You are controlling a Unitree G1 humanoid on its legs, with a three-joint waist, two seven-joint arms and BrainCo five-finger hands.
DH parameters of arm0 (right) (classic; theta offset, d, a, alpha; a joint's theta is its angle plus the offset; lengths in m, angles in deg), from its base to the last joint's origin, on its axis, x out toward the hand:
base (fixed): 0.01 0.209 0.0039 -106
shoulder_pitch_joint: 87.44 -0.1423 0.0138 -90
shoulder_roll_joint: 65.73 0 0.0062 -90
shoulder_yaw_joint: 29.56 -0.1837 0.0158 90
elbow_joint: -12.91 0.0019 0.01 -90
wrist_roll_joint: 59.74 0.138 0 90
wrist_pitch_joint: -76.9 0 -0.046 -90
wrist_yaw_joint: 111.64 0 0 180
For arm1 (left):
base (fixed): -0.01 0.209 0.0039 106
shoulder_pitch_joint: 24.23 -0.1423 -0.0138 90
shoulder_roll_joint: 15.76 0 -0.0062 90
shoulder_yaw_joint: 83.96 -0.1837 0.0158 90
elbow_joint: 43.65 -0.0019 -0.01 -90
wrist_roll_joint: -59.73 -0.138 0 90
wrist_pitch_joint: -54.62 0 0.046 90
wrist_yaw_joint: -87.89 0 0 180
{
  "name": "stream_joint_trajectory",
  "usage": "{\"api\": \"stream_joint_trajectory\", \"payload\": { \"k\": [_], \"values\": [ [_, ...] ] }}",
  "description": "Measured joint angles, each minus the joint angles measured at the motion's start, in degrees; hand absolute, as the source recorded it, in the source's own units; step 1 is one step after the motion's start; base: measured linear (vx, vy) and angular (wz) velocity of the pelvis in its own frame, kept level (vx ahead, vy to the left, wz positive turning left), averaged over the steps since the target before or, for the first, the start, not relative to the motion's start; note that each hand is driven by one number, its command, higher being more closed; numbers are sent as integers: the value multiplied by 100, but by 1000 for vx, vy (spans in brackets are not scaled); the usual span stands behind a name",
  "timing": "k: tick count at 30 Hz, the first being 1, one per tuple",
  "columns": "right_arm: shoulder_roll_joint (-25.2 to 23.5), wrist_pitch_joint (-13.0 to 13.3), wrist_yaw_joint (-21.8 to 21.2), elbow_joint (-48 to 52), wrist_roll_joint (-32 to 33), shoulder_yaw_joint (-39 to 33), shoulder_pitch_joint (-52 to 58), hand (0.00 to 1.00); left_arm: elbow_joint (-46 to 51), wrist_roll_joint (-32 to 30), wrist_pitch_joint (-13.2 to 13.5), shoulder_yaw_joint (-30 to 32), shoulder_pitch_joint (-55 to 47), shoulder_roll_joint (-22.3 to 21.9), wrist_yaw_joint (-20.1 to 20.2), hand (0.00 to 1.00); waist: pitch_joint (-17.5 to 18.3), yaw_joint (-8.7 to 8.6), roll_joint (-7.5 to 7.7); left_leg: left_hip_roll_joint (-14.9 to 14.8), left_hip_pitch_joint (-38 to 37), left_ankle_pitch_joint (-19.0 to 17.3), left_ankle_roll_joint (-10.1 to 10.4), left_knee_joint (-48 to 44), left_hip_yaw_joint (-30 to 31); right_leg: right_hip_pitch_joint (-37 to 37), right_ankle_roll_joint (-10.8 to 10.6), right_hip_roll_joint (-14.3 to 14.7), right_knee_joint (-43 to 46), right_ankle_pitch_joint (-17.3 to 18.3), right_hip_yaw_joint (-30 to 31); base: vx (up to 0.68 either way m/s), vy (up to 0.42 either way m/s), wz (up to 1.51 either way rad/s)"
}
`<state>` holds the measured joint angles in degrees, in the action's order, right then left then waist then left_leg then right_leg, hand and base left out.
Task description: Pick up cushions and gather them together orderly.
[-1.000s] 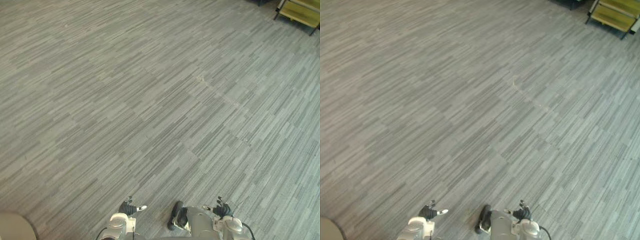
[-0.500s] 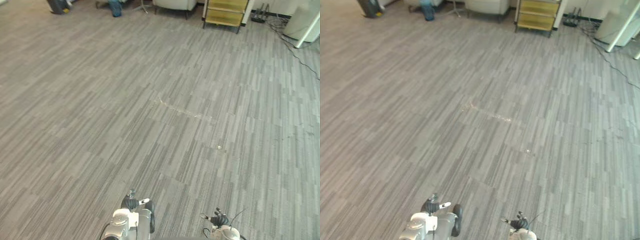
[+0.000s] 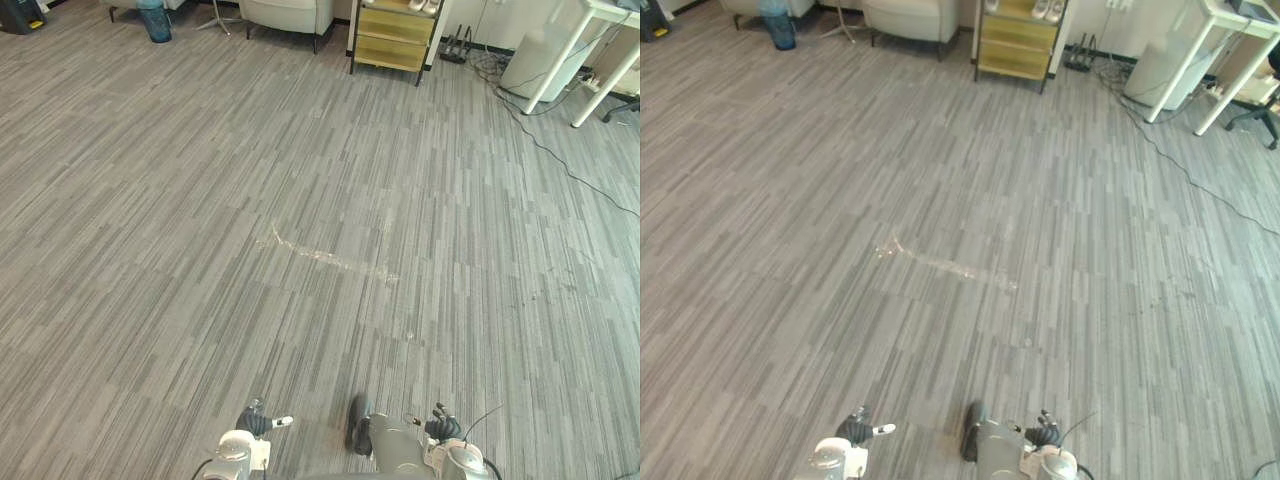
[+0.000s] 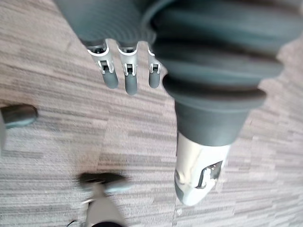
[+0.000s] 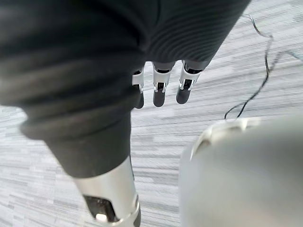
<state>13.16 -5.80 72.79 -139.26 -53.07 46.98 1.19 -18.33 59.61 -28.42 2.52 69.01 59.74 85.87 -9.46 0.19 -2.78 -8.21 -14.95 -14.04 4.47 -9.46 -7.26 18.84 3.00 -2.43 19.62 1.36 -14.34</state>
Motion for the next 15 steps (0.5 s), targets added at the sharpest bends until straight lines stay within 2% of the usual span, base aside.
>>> {"api": "stream_joint_trajectory", "payload": {
  "k": [1, 2, 3, 4, 5, 6, 7, 8, 10, 11, 12, 13, 14, 15],
  "values": [
    [20, -11, -1, -14, 3, -46, 14, 0, -5, -4, 2, 20, 21, -56, -3, 0, -3, -23, -35, -10, 113, 162, 115, -409, 87, -106, 9, -24, 113, 193, -24, 501, -267, 24],
    [-1, -6, -1, 34, 19, -209, 130, 0, 1, 2, 2, 248, 14, -165, -4, 0, -8, -76, -78, -81, 610, 663, 145, -1858, 323, -629, -14, 23, -126, 458, -105, 599, -298, 29],
    [-21, -6, 1, 77, 19, -189, 194, 0, 32, 6, 1, 453, -10, -238, -6, 0, -41, -63, -117, -225, 1064, 1111, 215, -2939, 382, -1023, 8, 78, -418, 492, -126, 602, -266, 23],
    [-33, -7, 1, 83, 18, -161, 226, 0, 74, 11, 3, 496, -41, -251, -6, 0, -43, -41, -120, -297, 1275, 1108, 216, -3459, 373, -1188, 30, 133, -550, 509, -130, 563, -169, -2],
    [-59, -9, 6, 90, 26, -93, 290, 0, 297, 16, 19, 590, -124, -252, -1, 0, -73, 26, -175, -612, 1970, 706, 65, -4835, 169, -1832, 99, 273, -945, 622, -99, 432, -110, -12],
    [-92, -9, 5, 89, 38, -111, 305, 0, 381, 16, 21, 613, -144, -242, -4, 0, -111, 42, -89, -667, 2299, 486, 35, -5075, 5, -2116, 100, 270, -1078, 672, -74, 411, -113, -15],
    [-107, -8, 5, 92, 63, -112, 307, 0, 425, 17, 21, 612, -153, -237, -5, 0, -100, 57, -81, -675, 2440, 392, -9, -5064, -102, -2238, 93, 256, -1136, 685, -51, 324, -66, -24],
    [-129, -1, 18, 100, 92, -119, 284, 0, 480, 18, 33, 598, -160, -235, -5, 0, -95, 95, -76, -661, 2756, 149, -62, -4726, -393, -2527, 56, 221, -1339, 703, 56, 506, -25, -51],
    [-156, 4, 18, 97, 149, -190, 231, 0, 559, 18, 57, 563, -117, -236, -13, 0, -100, 194, -65, -418, 3031, 32, -85, -3497, -661, -2779, -107, 70, -1485, 798, 258, 432, 27, -58],
    [-154, 5, 18, 95, 237, -213, 228, 0, 551, 18, 62, 440, -99, -237, -15, 0, -98, 226, -66, -63, 3084, 152, -135, -2190, -606, -2916, -258, -70, -1549, 924, 345, 444, 147, -40],
    [-106, 4, 19, 43, 240, -215, 277, 0, 551, 20, 107, 356, -136, -257, -14, 0, -61, 249, -130, 215, 3056, 595, -33, -736, -337, -3023, -363, -139, -1610, 1124, 448, 444, 147, -35],
    [-54, -3, 20, 13, 238, -209, 280, 0, 551, 27, 121, 356, -146, -259, -12, 0, -58, 285, -144, 278, 3050, 972, 13, -542, -216, -3051, -410, -138, -1607, 1205, 525, 574, 225, -54],
    [-100, -23, 28, -69, 237, -176, 256, 0, 554, 30, 144, 357, -148, -231, -16, 0, -7, 374, -70, 426, 2947, 1354, -138, -484, -205, -3112, -439, -220, -1627, 1313, 817, 545, 145, -34],
    [-211, -11, 16, -104, 220, -151, 238, 0, 481, 24, 126, 354, -93, -75, -17, 0, 61, 280, 182, 643, 3005, 1137, -336, -593, -260, -3175, -530, -436, -1702, 1231, 928, 655, 169, -23]
  ]
}}
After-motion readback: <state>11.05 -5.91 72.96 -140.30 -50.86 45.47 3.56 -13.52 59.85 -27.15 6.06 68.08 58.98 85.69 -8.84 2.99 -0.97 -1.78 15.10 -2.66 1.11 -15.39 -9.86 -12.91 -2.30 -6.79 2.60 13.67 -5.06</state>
